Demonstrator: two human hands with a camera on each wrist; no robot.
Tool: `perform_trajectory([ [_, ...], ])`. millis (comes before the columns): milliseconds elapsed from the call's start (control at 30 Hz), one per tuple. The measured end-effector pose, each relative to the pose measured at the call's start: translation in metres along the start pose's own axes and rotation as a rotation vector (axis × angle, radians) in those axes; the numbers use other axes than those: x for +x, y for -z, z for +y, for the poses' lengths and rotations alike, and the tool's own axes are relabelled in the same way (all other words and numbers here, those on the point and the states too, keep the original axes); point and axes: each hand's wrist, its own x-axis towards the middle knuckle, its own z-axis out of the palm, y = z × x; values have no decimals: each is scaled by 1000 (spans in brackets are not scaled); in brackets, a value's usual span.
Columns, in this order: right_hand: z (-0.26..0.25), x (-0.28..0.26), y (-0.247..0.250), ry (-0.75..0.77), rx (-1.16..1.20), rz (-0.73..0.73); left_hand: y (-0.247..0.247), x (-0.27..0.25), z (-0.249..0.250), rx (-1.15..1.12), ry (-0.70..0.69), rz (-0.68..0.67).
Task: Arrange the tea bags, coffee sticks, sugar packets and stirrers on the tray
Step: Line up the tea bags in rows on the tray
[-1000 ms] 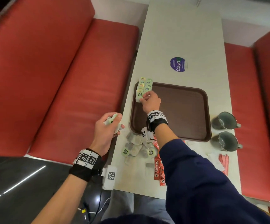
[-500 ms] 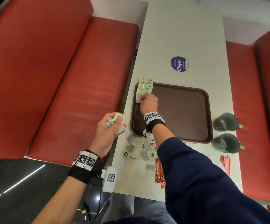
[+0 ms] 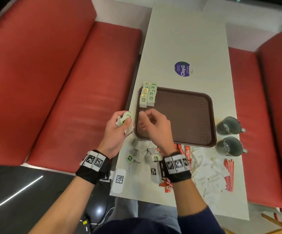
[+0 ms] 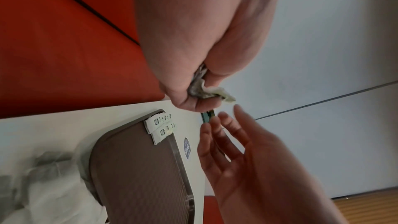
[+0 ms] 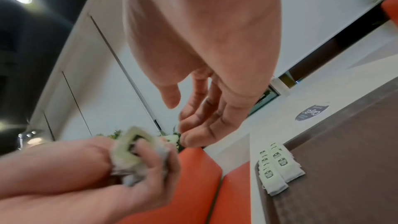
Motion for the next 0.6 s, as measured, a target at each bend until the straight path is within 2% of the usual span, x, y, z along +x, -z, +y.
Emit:
perform_trajectory([
  [67, -11, -27, 4, -77, 73, -12, -6, -5, -2, 11, -32, -5],
  [133, -15, -47, 5, -81, 102, -51, -13, -12, -5, 16, -62, -12],
  [267, -15, -62, 17, 125, 96, -205, -22, -23, -3, -8, -76, -71],
  [333, -12, -63, 25, 241, -50, -260, -23, -29, 0, -5, -52, -112],
  [400, -6, -60, 27, 310, -210, -217, -23, -35, 1, 2, -9, -152],
  [433, -5, -59, 27, 305, -220, -175, -23, -36, 1, -2, 14, -160],
  [533, -7, -58, 31, 254, -37, -30, -22, -40, 0, -23, 63, -142],
  [600, -13, -56, 37, 164, 154, -5, -20, -43, 1, -71, 96, -151],
])
